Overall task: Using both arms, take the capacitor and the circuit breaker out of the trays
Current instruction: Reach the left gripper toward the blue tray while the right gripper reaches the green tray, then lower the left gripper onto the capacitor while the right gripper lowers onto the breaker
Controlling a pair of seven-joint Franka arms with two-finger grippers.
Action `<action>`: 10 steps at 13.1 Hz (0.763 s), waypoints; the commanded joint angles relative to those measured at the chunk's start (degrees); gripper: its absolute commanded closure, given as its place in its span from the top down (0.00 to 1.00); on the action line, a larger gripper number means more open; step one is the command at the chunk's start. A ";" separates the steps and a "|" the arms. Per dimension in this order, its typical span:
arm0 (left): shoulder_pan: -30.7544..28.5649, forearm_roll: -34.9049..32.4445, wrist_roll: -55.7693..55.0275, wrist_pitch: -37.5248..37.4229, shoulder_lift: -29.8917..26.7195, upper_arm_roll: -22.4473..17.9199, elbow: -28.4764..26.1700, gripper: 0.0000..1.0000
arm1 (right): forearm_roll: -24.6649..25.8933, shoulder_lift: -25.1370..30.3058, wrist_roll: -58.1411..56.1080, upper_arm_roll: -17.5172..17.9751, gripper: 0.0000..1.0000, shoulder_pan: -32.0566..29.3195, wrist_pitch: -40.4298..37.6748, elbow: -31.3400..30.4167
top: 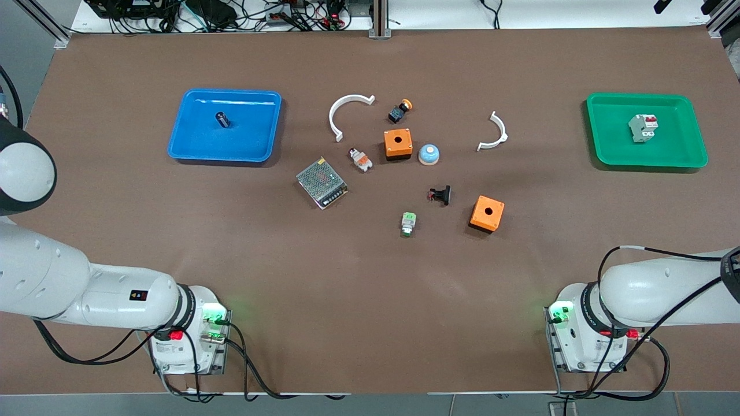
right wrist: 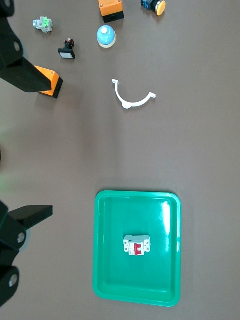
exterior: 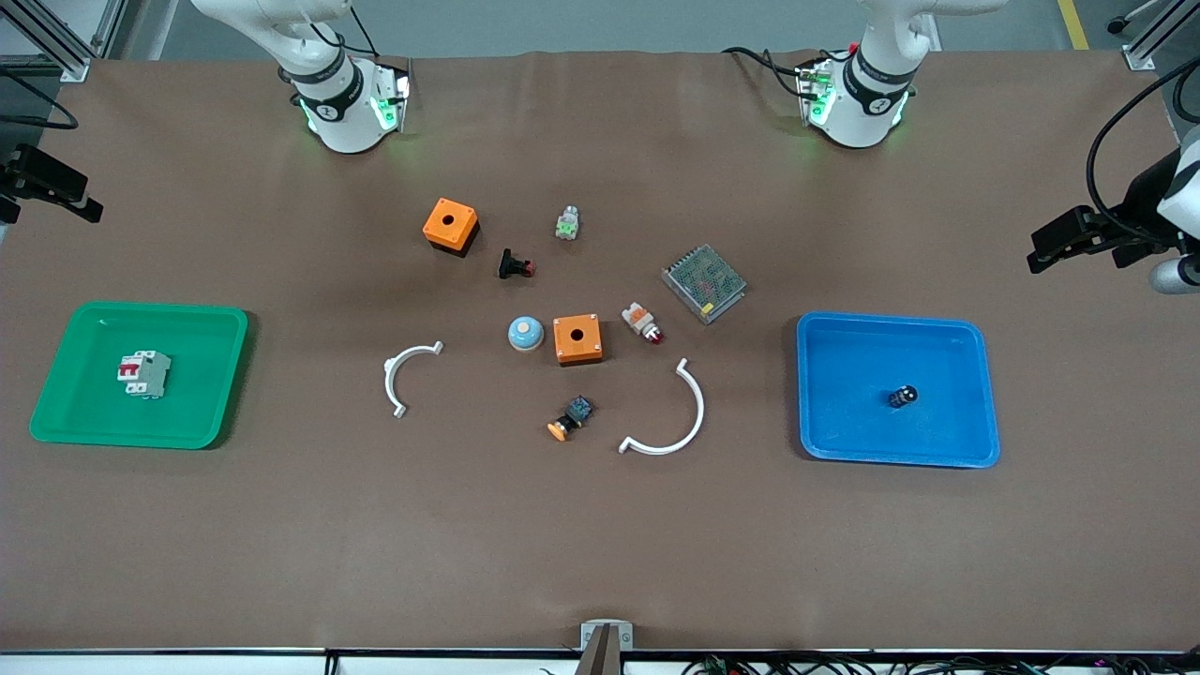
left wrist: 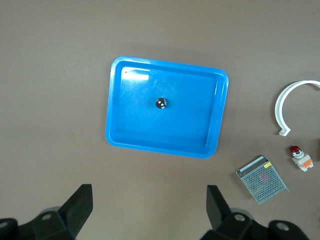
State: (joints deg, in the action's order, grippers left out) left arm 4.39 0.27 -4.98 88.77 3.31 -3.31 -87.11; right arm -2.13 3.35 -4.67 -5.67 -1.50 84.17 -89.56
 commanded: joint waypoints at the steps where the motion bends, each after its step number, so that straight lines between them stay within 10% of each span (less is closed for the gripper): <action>1: -1.48 0.34 0.06 -0.27 3.80 -0.29 0.10 1.00 | -0.16 -3.52 0.54 0.49 1.00 -2.28 0.47 0.43; 10: -1.40 0.96 1.20 21.51 25.07 -0.11 -3.32 1.00 | 3.71 -21.44 -10.50 0.40 1.00 -11.50 20.91 -0.70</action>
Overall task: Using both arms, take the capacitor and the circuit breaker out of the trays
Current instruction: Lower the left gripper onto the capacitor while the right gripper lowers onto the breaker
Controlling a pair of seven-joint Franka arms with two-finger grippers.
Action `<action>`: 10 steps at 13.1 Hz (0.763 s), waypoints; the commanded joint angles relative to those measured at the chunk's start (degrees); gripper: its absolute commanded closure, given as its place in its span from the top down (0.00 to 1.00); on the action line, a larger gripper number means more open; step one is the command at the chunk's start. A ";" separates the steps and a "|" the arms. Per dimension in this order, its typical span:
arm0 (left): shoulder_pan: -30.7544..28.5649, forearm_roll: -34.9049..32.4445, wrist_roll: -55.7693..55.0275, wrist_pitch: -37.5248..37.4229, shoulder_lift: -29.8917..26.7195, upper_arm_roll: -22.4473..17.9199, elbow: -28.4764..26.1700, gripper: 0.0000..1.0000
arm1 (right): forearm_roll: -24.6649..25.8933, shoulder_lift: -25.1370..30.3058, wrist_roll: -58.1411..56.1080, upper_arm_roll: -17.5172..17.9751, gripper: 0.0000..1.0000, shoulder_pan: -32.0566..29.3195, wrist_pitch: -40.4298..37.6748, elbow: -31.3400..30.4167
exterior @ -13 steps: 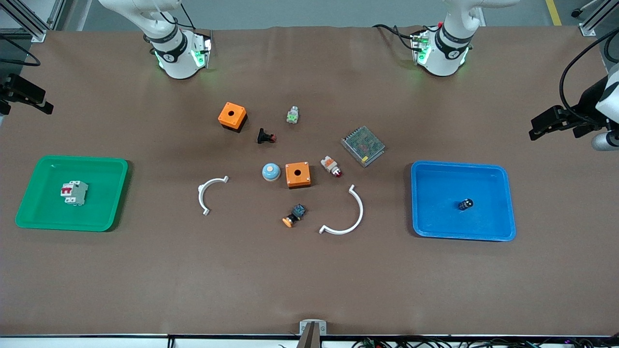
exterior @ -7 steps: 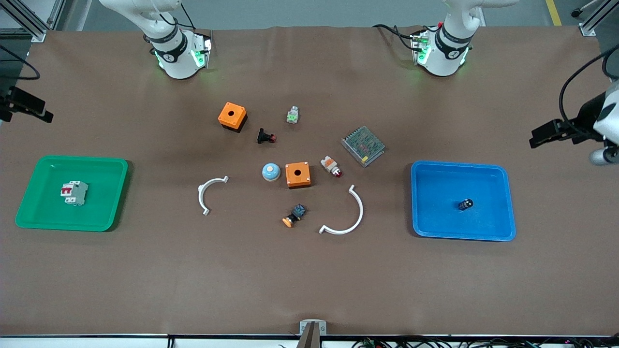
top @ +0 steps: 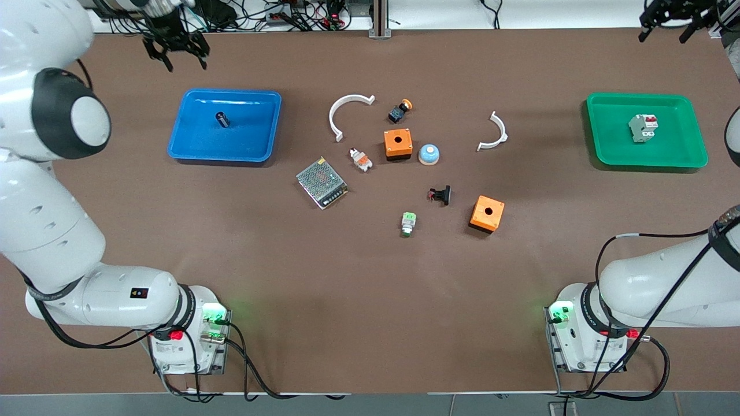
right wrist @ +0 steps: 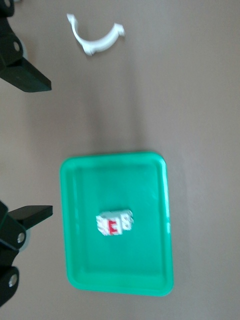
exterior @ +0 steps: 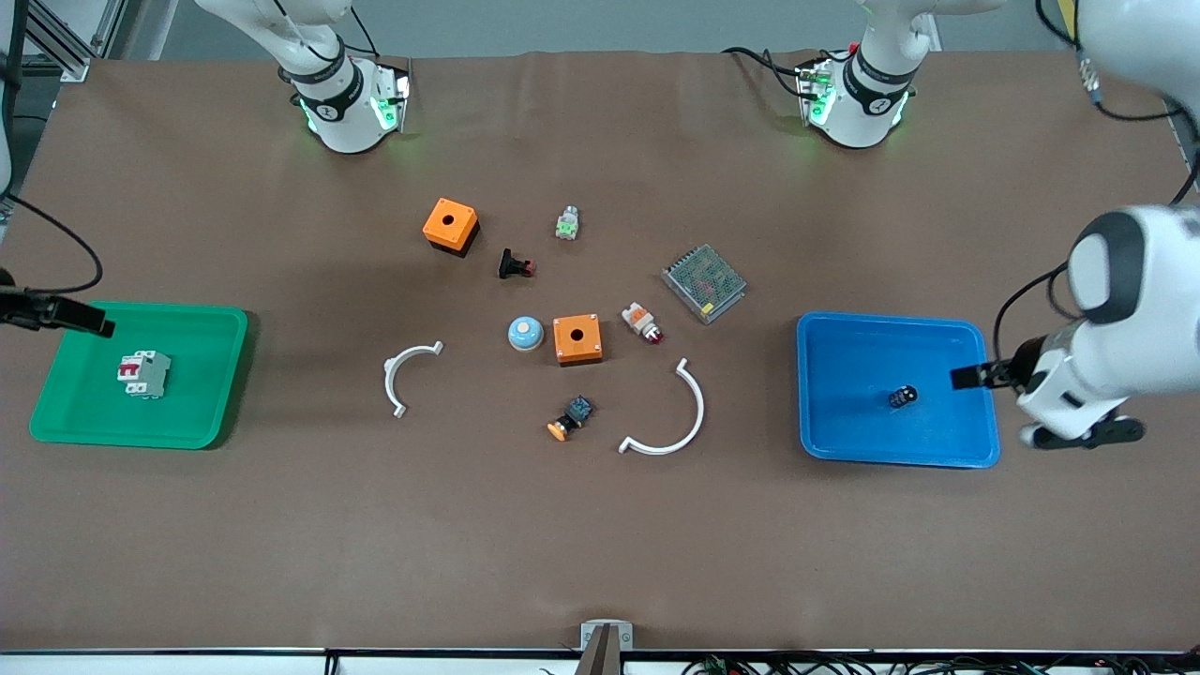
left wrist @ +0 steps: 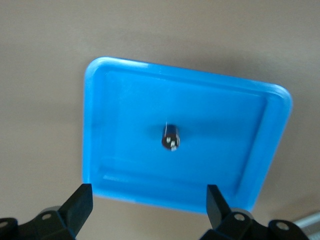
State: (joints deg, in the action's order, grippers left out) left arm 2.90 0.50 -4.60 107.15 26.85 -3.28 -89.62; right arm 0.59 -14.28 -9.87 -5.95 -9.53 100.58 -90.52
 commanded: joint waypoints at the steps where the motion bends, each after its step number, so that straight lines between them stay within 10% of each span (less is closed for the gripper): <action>1: 0.00 0.73 0.82 5.50 3.19 -0.14 -1.43 1.00 | 0.82 -6.61 -8.81 0.77 1.00 -5.05 7.75 0.16; 10: 0.00 0.91 -0.24 17.18 5.76 2.49 -10.38 1.00 | -4.10 -19.56 -28.44 1.12 1.00 -12.53 33.25 -8.96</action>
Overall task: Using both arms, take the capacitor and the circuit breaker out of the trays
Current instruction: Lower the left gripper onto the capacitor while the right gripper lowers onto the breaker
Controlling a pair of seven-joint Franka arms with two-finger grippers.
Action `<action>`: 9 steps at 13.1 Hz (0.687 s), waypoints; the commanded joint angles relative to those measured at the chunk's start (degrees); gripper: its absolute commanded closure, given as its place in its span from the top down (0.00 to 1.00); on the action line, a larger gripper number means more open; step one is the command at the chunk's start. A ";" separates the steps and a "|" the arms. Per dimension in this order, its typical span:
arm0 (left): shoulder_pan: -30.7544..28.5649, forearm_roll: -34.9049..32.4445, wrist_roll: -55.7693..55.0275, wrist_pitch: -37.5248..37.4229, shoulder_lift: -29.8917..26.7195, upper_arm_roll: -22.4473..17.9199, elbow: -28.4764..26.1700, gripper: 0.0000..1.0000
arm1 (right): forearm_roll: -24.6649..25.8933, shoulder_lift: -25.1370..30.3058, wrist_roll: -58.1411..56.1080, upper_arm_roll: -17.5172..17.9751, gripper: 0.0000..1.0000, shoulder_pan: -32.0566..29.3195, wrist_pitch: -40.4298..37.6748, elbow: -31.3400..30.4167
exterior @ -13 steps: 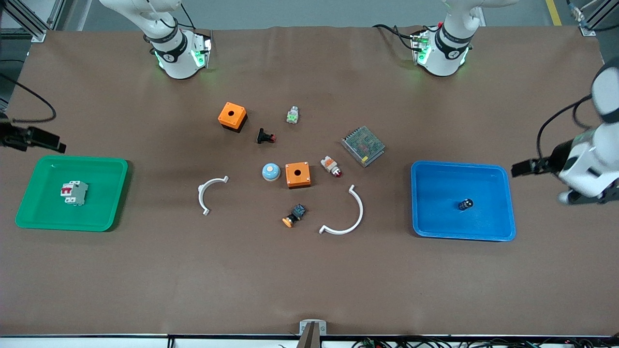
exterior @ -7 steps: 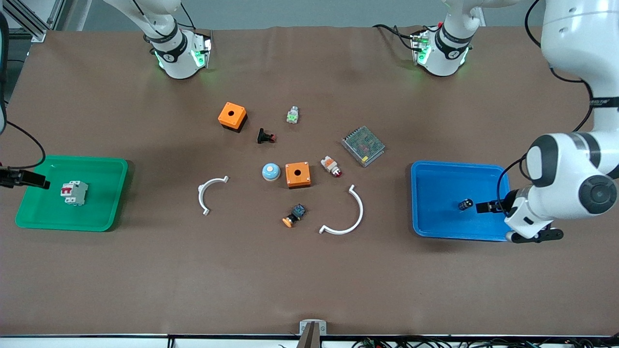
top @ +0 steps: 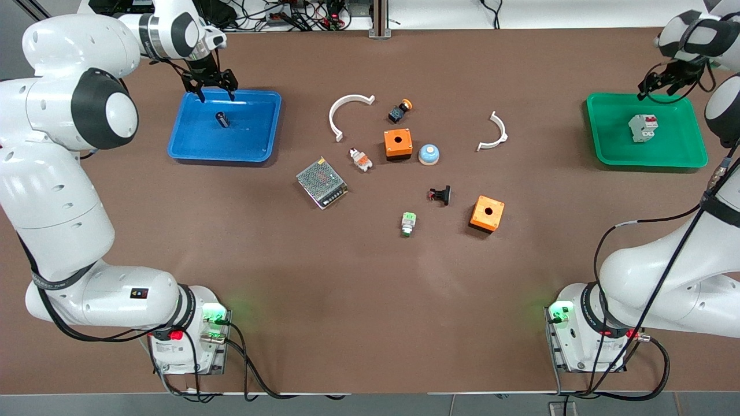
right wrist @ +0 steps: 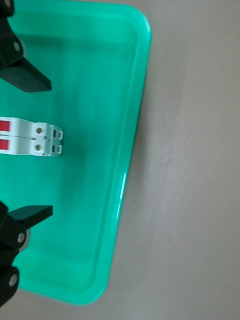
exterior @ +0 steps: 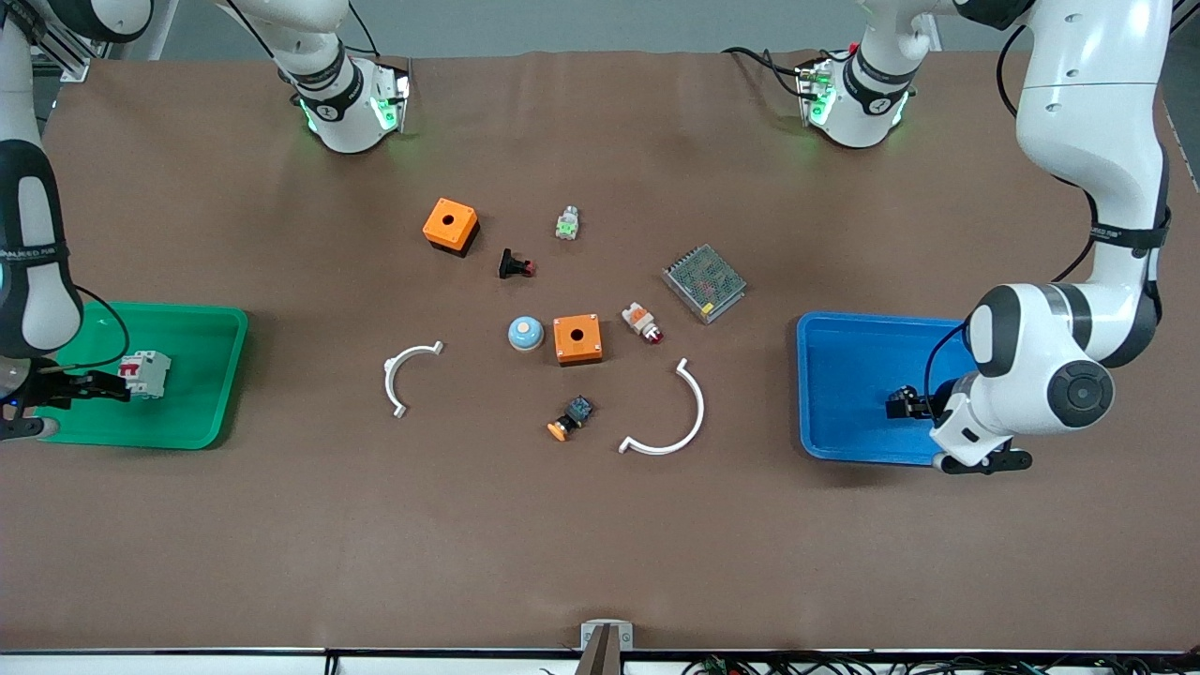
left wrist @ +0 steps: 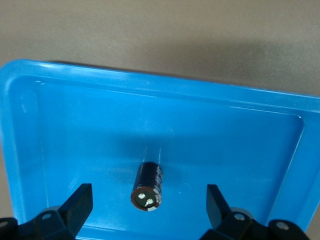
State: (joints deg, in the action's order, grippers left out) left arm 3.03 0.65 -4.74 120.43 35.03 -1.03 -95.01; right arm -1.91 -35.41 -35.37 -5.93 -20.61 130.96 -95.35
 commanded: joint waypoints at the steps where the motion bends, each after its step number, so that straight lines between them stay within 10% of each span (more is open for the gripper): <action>1: 0.04 0.76 -0.10 6.89 -2.68 0.24 -7.36 1.00 | -1.61 1.57 -3.13 1.09 1.00 -1.54 3.24 -4.84; 9: -0.04 0.14 0.26 9.56 -2.77 0.15 -11.51 0.87 | -4.32 1.31 -6.73 1.09 1.00 -3.39 6.41 -9.58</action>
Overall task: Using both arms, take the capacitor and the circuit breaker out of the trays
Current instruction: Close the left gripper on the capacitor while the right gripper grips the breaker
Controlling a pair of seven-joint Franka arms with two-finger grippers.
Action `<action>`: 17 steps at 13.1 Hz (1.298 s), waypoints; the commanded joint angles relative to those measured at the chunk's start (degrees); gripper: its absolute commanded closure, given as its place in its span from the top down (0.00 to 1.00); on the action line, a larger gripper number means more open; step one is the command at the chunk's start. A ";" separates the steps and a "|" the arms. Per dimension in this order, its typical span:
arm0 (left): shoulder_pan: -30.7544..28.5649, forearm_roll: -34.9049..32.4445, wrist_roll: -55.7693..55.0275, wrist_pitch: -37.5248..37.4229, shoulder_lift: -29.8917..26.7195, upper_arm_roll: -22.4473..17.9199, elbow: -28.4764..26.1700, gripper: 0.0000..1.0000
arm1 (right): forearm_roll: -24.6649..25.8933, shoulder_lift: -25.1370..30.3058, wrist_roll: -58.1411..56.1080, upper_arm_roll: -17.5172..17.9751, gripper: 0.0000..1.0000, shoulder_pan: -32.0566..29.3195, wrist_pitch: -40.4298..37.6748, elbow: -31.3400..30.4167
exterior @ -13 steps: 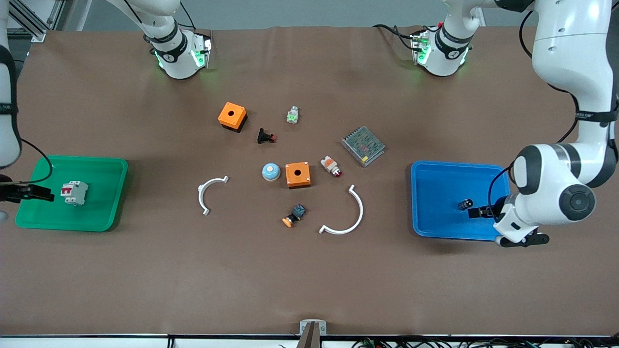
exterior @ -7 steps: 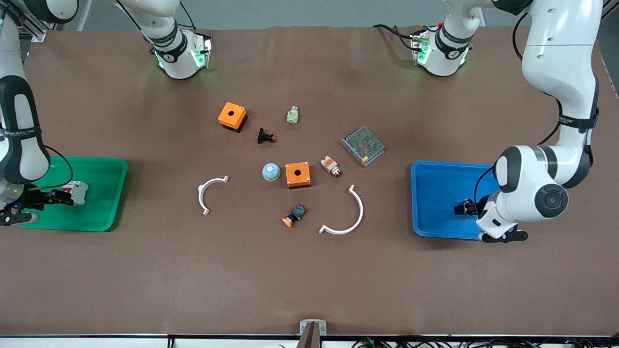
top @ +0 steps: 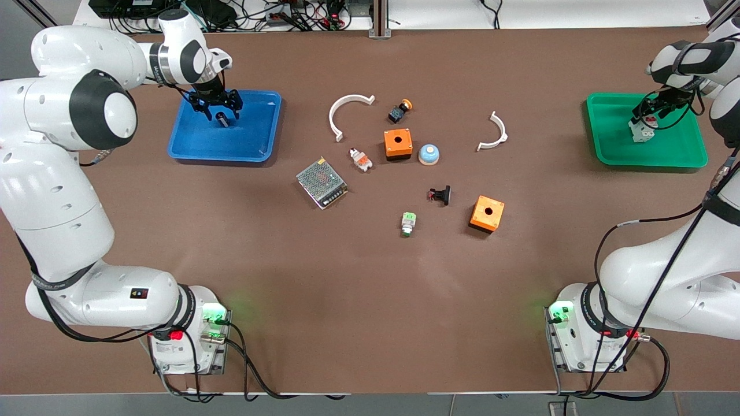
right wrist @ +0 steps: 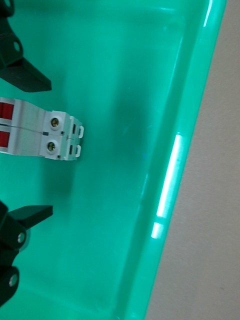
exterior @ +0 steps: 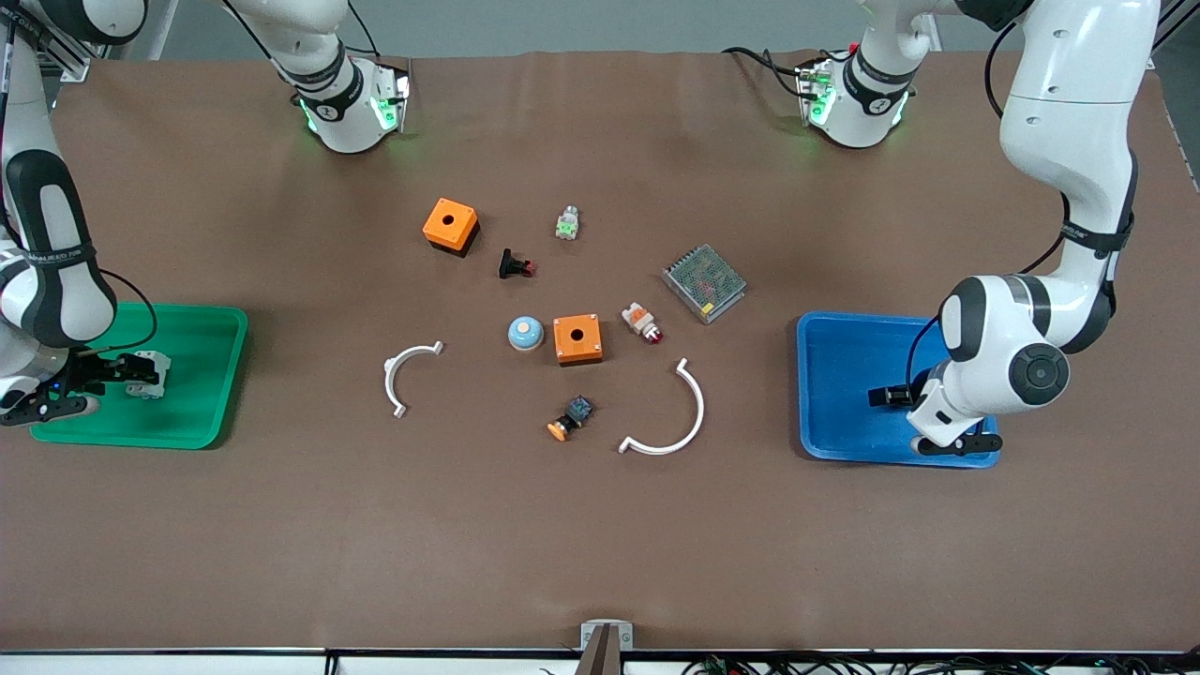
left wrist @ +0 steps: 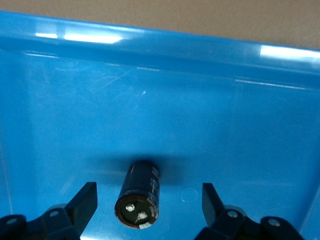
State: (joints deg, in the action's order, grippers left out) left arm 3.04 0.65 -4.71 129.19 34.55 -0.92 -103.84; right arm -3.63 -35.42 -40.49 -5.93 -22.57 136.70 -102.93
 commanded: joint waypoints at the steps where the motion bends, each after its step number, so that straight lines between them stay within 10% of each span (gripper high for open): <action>1: -0.05 0.14 0.23 0.80 -2.12 0.04 -2.60 0.81 | -3.14 1.32 -1.61 1.09 1.00 -1.43 0.68 -2.27; 5: -0.32 -0.03 0.93 0.80 -2.03 0.04 -2.34 0.47 | -3.14 1.58 -1.09 1.01 0.69 -1.34 0.06 -2.63; 9: -0.23 -0.03 0.76 0.80 -1.94 -0.05 -1.37 0.22 | -3.14 2.37 0.66 1.01 0.02 -0.90 -2.39 -2.10; 17: 4.33 0.58 -7.39 -9.44 -6.16 1.87 4.40 0.20 | -2.35 10.63 27.35 1.01 0.01 17.96 -27.88 10.12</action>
State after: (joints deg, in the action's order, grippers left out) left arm 4.94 0.67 -7.98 125.33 30.35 0.15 -102.10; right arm -5.85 -26.66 -19.22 -4.31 -10.35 110.07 -92.06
